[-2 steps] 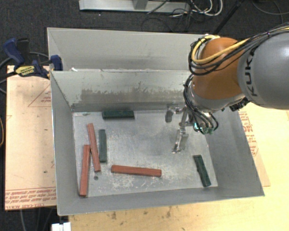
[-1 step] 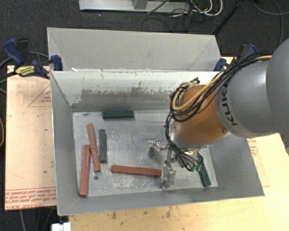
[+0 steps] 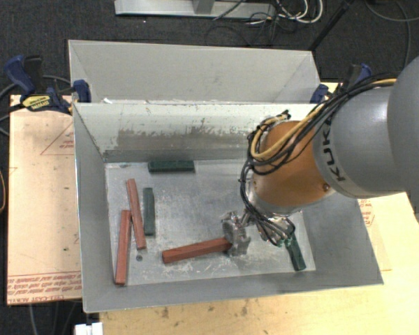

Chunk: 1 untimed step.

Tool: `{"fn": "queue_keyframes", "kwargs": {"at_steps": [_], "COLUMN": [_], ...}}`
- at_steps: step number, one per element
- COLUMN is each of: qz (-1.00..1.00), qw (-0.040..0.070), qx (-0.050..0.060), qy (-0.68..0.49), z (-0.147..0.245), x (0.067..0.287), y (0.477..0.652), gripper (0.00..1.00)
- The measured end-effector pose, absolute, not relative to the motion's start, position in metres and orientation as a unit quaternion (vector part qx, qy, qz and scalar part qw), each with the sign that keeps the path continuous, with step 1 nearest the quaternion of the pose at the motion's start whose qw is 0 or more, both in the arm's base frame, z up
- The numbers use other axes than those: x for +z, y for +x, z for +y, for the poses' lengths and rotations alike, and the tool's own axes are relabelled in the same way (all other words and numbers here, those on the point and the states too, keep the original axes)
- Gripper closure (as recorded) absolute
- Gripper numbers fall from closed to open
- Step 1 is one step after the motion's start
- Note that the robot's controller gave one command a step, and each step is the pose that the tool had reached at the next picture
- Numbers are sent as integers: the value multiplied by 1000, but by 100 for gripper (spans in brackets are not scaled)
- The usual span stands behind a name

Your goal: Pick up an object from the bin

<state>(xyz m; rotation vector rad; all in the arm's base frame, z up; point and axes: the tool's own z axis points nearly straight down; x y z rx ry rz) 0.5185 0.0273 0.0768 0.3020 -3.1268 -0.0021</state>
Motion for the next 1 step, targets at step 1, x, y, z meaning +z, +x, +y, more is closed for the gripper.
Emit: {"fn": "queue_keyframes", "kwargs": {"at_steps": [1], "qz": [-975], "qw": [-4], "qx": [0], "qy": [222], "z": [45], "x": [215], "y": [511], "gripper": [100]}}
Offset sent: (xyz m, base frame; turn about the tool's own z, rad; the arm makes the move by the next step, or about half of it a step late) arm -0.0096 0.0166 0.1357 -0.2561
